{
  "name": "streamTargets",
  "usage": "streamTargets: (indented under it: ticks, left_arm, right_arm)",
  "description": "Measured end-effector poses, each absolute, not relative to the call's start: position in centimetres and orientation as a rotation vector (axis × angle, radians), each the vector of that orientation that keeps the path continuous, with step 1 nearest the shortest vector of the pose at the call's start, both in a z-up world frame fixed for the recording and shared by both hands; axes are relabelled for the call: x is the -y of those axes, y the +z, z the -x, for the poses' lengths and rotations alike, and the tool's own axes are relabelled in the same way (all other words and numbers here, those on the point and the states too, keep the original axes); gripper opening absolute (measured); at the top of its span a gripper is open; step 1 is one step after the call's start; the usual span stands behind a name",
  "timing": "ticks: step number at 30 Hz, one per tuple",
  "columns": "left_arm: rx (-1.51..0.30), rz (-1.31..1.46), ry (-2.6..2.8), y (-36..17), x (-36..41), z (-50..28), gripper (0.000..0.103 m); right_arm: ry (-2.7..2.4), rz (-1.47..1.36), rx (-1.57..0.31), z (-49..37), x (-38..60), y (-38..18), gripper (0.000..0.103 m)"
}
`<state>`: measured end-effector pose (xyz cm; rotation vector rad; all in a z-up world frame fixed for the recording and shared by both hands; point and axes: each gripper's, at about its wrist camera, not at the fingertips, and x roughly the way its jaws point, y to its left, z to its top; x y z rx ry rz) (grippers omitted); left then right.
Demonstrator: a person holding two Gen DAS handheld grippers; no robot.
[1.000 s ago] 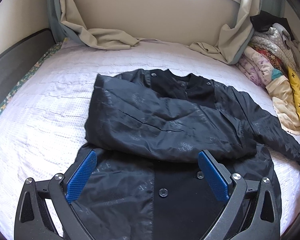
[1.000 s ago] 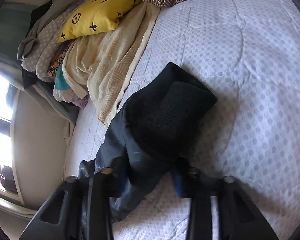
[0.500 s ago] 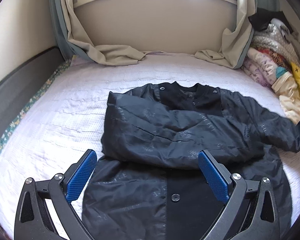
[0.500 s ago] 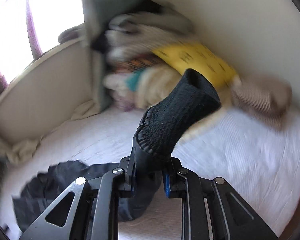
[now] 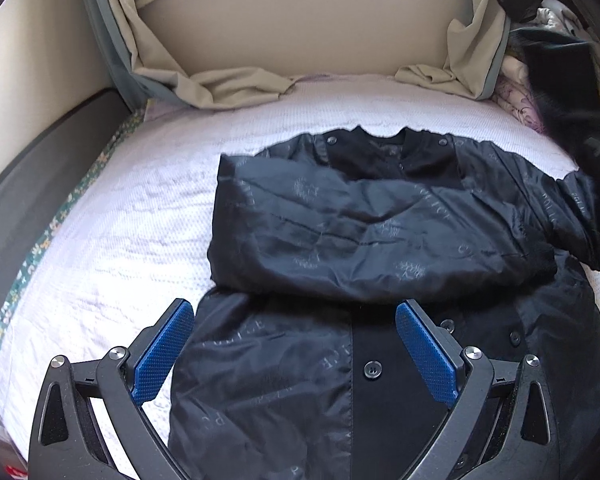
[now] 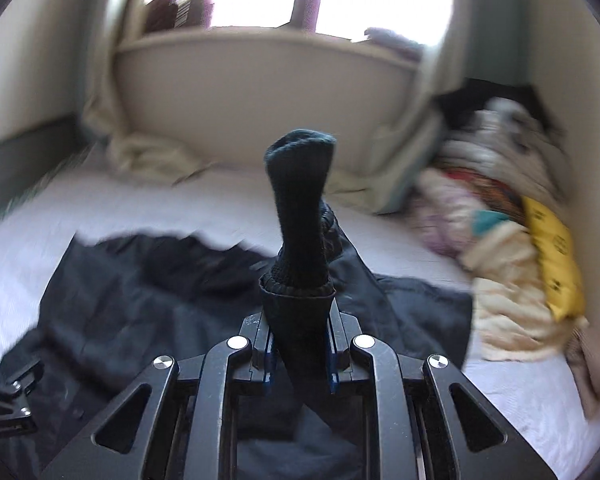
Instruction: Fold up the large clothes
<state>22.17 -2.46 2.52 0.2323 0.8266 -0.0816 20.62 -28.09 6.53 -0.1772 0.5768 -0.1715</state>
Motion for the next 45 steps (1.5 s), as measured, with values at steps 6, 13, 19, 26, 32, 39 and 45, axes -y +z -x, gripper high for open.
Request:
streamTargets:
  ticks: [6,13,19,26,32,39,45]
  left_arm:
    - [-0.857,-0.218,-0.070,1.9,1.7,-22.6,0.103]
    - [-0.881,-0.190,-0.057,1.7,0.7,-23.2,0.103]
    - [-0.915,-0.114,-0.077,2.1,-0.2,-23.6,0.103]
    - [-0.922,0.022,-0.119,3.8,-2.3,-23.7,0.103]
    - [-1.036,0.204,-0.313,3.7,-3.1,-25.4,0.092]
    - [-1.138,0.278,-0.510,1.1,0.7,-29.3,0.075]
    - [-1.216,0.402,-0.565,-3.2,3.4,-32.3,0.069]
  right_arm:
    - [-0.089,0.269,-0.738,-24.1,22.8,0.3,0.015]
    - [-0.027,0.339,-0.862,-25.2,19.9,-5.3,0.018]
    - [0.089,0.201,-0.879,-24.3,20.4,-4.0,0.066]
    - [0.134,-0.073,-0.826,-21.5,24.8,2.5,0.068]
    - [-0.004,-0.229,-0.676,-17.7,32.2,7.7,0.075]
    - [-0.079,-0.365,-0.690,-17.8,37.1,6.7,0.076]
    - [-0.057,-0.370,-0.725,-18.8,36.8,5.6,0.076]
